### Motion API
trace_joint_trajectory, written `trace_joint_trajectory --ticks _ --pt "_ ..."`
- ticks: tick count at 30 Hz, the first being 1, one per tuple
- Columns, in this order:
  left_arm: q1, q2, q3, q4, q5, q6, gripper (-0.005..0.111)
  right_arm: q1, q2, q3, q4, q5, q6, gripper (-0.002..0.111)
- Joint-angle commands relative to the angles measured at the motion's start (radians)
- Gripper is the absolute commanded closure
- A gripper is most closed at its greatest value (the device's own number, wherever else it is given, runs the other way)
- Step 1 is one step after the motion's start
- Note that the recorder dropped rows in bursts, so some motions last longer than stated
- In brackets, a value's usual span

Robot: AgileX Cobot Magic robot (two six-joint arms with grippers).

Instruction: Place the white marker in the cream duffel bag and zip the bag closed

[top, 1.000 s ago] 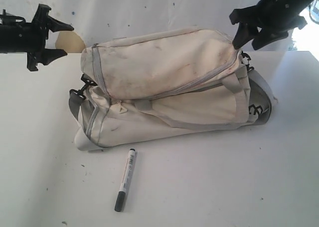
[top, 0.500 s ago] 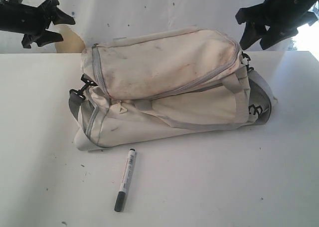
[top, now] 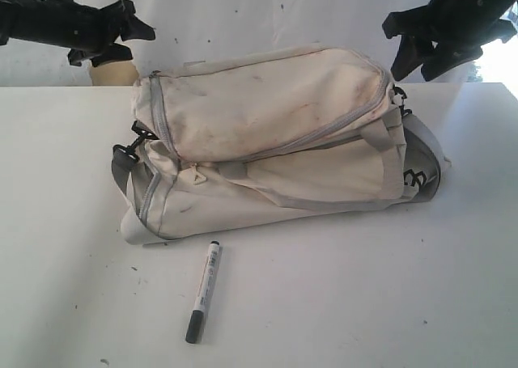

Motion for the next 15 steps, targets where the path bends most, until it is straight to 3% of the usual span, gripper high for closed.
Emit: trace_joint_trajectory --ticks 1,10,15 --pt "-0.029 0.034 -0.007 0.009 -0.053 0.001 0.033 0.0 -0.011 -0.003 -0.004 0.001 0.003 0.064" --pt "-0.046 0.085 -0.003 0.006 -0.085 0.001 0.041 0.0 -0.011 -0.003 -0.004 0.001 0.003 0.064" --pt "-0.05 0.091 -0.003 -0.046 -0.039 0.008 0.043 0.0 -0.011 -0.003 -0.004 0.001 0.003 0.064"
